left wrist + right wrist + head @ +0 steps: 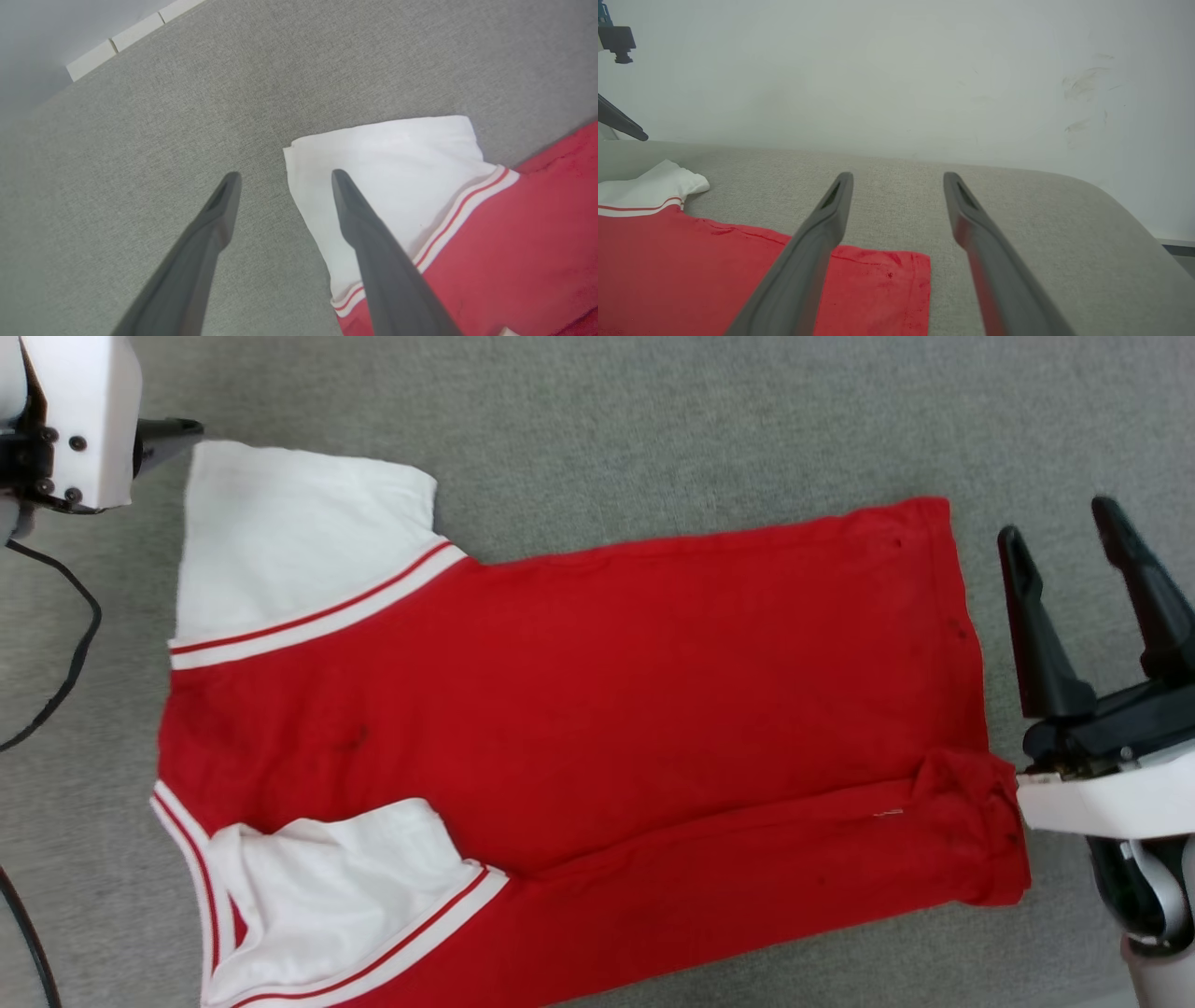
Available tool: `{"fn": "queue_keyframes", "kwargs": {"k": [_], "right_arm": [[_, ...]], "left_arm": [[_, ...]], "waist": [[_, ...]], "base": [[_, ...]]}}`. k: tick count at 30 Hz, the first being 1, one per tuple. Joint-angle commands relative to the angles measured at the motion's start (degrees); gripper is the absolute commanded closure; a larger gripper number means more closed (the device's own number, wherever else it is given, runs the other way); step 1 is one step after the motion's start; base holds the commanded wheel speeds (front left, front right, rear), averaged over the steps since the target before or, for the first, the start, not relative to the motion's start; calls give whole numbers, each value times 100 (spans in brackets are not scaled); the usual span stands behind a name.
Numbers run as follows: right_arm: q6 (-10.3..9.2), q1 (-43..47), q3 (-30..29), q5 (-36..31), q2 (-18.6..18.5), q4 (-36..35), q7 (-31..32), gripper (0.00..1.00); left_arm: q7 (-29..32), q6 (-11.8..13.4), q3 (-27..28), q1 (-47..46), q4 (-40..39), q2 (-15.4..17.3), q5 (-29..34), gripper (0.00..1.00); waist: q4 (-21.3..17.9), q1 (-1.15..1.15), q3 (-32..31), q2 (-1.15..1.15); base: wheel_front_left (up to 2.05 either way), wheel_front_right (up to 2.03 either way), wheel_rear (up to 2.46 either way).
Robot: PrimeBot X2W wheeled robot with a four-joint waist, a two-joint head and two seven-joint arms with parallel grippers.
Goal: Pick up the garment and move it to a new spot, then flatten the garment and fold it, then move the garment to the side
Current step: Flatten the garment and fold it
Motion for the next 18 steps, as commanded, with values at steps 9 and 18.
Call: {"fn": "queue_keyframes", "kwargs": {"k": [9,18], "right_arm": [[-4,-519,239,52,-129,129,-7,0],[-4,-866,216,66,-404,373,57,0]], "left_arm": [[621,-192,-451,-175,253,-134,198,0],[502,-374,-564,-53,357,-232,107,100]], "waist": [[-264,-1,673,0],[-135,-1,449,0]], "base": [[0,0,0],[0,0,0]]}}
